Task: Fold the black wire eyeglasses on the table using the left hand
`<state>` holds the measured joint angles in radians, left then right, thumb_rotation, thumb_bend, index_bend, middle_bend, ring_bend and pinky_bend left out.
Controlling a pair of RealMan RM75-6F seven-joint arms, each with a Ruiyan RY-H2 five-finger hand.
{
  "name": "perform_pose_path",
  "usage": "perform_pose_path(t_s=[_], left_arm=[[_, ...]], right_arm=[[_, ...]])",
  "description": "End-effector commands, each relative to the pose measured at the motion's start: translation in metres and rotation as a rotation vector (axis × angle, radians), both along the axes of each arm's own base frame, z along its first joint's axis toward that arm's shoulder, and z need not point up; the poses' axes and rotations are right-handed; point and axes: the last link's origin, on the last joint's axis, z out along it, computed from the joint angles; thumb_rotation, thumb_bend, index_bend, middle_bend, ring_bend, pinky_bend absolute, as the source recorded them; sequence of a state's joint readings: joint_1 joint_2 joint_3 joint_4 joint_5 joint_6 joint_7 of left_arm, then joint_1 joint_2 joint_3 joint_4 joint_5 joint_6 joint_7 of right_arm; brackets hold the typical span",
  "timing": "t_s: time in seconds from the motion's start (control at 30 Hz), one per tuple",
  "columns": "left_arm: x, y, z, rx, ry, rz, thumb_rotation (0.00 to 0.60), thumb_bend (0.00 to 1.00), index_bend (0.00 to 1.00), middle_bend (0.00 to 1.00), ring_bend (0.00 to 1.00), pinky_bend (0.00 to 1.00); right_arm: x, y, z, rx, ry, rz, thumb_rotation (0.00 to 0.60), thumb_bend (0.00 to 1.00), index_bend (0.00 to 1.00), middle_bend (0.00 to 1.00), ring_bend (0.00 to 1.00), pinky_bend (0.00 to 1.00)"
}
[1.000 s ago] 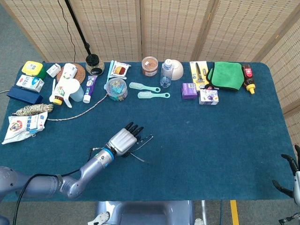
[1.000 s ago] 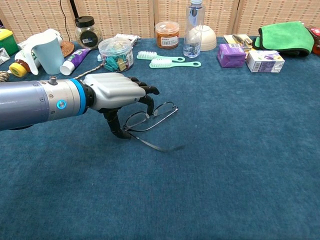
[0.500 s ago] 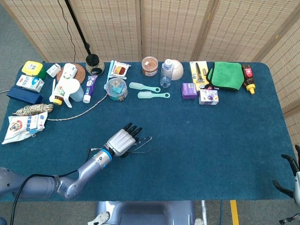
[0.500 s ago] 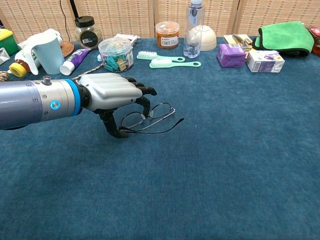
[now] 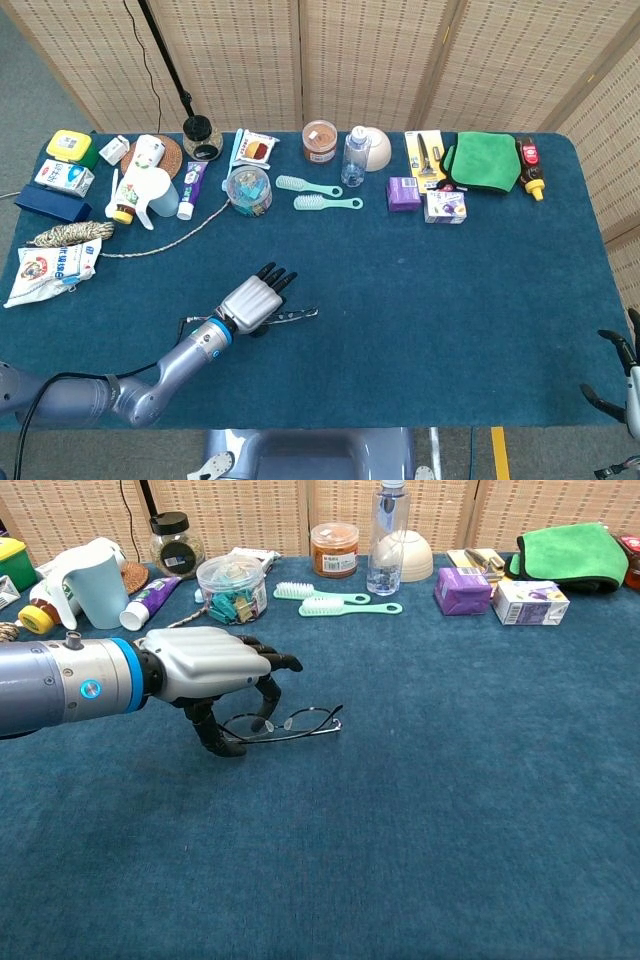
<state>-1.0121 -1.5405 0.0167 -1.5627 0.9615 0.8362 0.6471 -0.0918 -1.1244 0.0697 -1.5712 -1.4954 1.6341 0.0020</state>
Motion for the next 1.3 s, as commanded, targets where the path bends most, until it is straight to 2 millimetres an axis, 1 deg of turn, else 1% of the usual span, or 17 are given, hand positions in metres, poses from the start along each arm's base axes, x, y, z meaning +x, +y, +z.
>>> perform_pose_path(t_s=[0.03, 0.3, 0.4, 0.47, 0.63, 0.7, 0.77, 0.87, 0.9, 1.0, 1.1, 1.2, 1.3], left_arm=[[-0.002, 0.0, 0.001, -0.003, 0.003, 0.003, 0.485, 0.28, 0.53, 0.0, 0.0, 0.0], [-0.007, -0.001, 0.007, 0.002, 0.005, 0.0, 0.484, 0.28, 0.54, 0.0, 0.0, 0.0], [-0.009, 0.001, 0.01, 0.019, 0.008, -0.009, 0.484, 0.28, 0.51, 0.0, 0.0, 0.0], [-0.01, 0.001, 0.01, 0.019, 0.009, -0.009, 0.484, 0.28, 0.45, 0.0, 0.0, 0.0], [-0.011, 0.001, 0.015, 0.019, -0.007, -0.002, 0.485, 0.28, 0.14, 0.0, 0.0, 0.0], [-0.011, 0.001, 0.018, 0.024, -0.014, 0.001, 0.485, 0.28, 0.05, 0.0, 0.0, 0.0], [-0.012, 0.001, 0.023, 0.032, -0.027, 0.009, 0.484, 0.28, 0.01, 0.0, 0.0, 0.0], [-0.014, 0.001, 0.032, 0.046, -0.049, 0.022, 0.484, 0.28, 0.0, 0.0, 0.0, 0.0], [-0.018, 0.001, 0.043, 0.071, -0.069, 0.041, 0.485, 0.28, 0.0, 0.0, 0.0, 0.0], [-0.026, -0.005, 0.062, 0.092, -0.099, 0.062, 0.484, 0.28, 0.0, 0.0, 0.0, 0.0], [-0.041, -0.012, 0.085, 0.126, -0.13, 0.103, 0.484, 0.28, 0.0, 0.0, 0.0, 0.0], [-0.053, -0.019, 0.102, 0.153, -0.169, 0.142, 0.484, 0.28, 0.0, 0.0, 0.0, 0.0], [-0.06, -0.023, 0.111, 0.169, -0.188, 0.16, 0.483, 0.28, 0.0, 0.0, 0.0, 0.0]], right_arm=[[0.001, 0.0, 0.0, 0.001, -0.001, 0.001, 0.6, 0.0, 0.26, 0.02, 0.05, 0.07], [0.003, -0.001, -0.001, 0.005, 0.001, 0.01, 0.6, 0.0, 0.26, 0.02, 0.05, 0.07], [0.003, -0.001, -0.002, 0.006, 0.0, 0.013, 0.6, 0.0, 0.26, 0.02, 0.05, 0.07], [0.003, -0.001, -0.002, 0.006, 0.0, 0.012, 0.6, 0.0, 0.26, 0.02, 0.05, 0.07], [0.003, -0.002, -0.002, 0.004, -0.001, 0.012, 0.6, 0.0, 0.26, 0.02, 0.05, 0.07], [0.003, -0.002, -0.003, 0.005, -0.001, 0.015, 0.6, 0.0, 0.26, 0.02, 0.05, 0.07], [0.004, -0.004, -0.003, 0.007, 0.0, 0.018, 0.6, 0.0, 0.26, 0.02, 0.05, 0.07], [0.004, -0.005, -0.004, 0.01, -0.001, 0.022, 0.6, 0.0, 0.26, 0.02, 0.05, 0.07], [0.005, -0.007, -0.004, 0.012, -0.001, 0.027, 0.6, 0.0, 0.26, 0.02, 0.05, 0.07], [0.005, -0.01, -0.004, 0.015, -0.001, 0.029, 0.6, 0.0, 0.26, 0.02, 0.05, 0.07], [0.005, -0.014, -0.004, 0.02, 0.003, 0.028, 0.6, 0.0, 0.26, 0.02, 0.05, 0.07], [0.005, -0.017, -0.003, 0.022, 0.004, 0.031, 0.6, 0.0, 0.26, 0.02, 0.05, 0.07], [0.005, -0.019, -0.003, 0.021, 0.004, 0.034, 0.6, 0.0, 0.25, 0.02, 0.05, 0.07]])
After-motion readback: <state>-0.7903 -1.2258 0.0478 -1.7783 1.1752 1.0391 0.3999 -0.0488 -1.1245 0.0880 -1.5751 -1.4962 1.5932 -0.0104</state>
